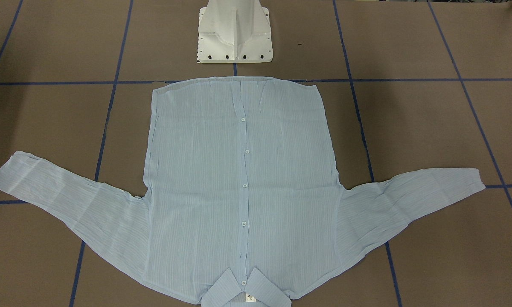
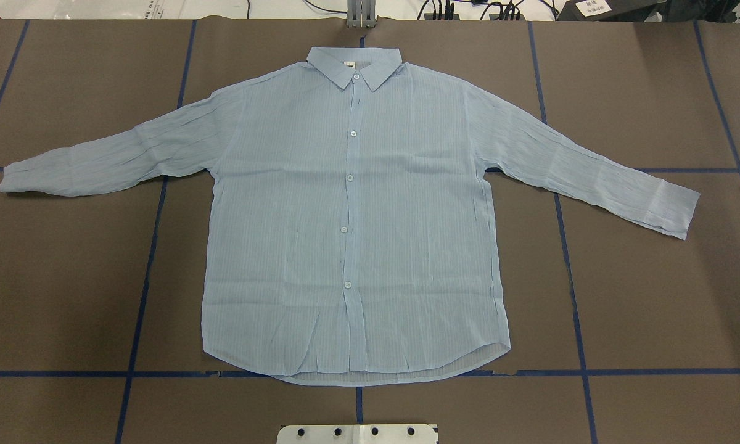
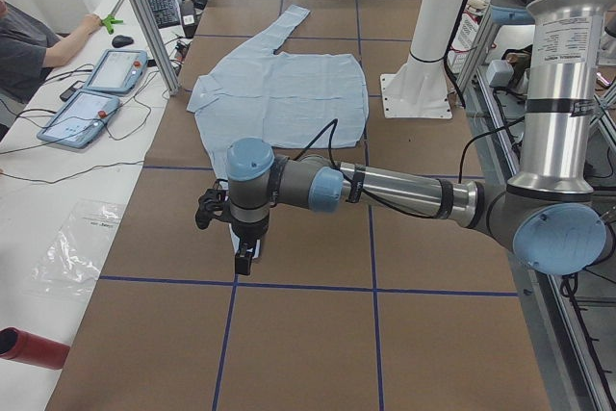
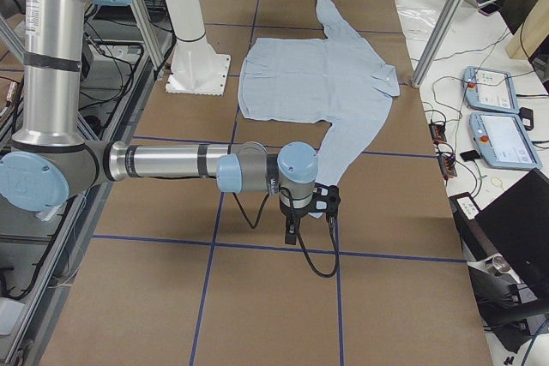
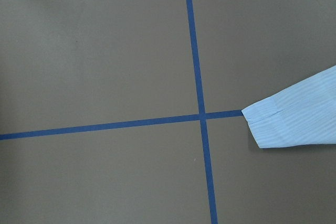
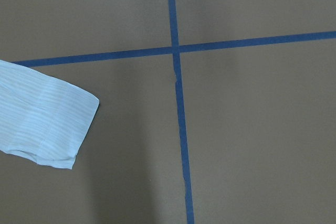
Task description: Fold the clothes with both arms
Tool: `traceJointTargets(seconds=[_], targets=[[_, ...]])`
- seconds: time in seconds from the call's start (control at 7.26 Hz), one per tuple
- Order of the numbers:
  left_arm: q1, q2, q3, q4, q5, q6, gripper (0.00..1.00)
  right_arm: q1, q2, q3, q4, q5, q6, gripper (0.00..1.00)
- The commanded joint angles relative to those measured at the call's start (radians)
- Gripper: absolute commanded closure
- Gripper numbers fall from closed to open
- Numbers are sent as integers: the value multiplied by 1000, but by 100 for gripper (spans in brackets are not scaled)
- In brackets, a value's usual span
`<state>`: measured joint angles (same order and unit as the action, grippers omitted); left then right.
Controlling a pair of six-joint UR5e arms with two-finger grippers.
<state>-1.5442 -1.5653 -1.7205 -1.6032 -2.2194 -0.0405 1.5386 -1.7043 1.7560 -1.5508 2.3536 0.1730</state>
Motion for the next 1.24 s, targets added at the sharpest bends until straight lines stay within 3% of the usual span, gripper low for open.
traceJointTargets(seconds=[0.0,0.41,0.69,0.83,0.96,1.1], targets=[[1,20,12,-3,-69,1,0,0,0,3,1,1,-1,0],[10,-15,-8,-6,-71,1,0,-33,73,-3,0,-3,-1,0],[16,-24,4,-157,-74,-1,0,-55,110,-30,32,3,5,0],[73,-18,42,-275,-106,-10,0,-64,141,-32,40,21,35,0],[96,-18,70,-314,-197,-7,0,-131,161,-70,107,54,49,0],[98,-45,71,-348,-213,-9,0,-164,175,-160,300,49,59,0]])
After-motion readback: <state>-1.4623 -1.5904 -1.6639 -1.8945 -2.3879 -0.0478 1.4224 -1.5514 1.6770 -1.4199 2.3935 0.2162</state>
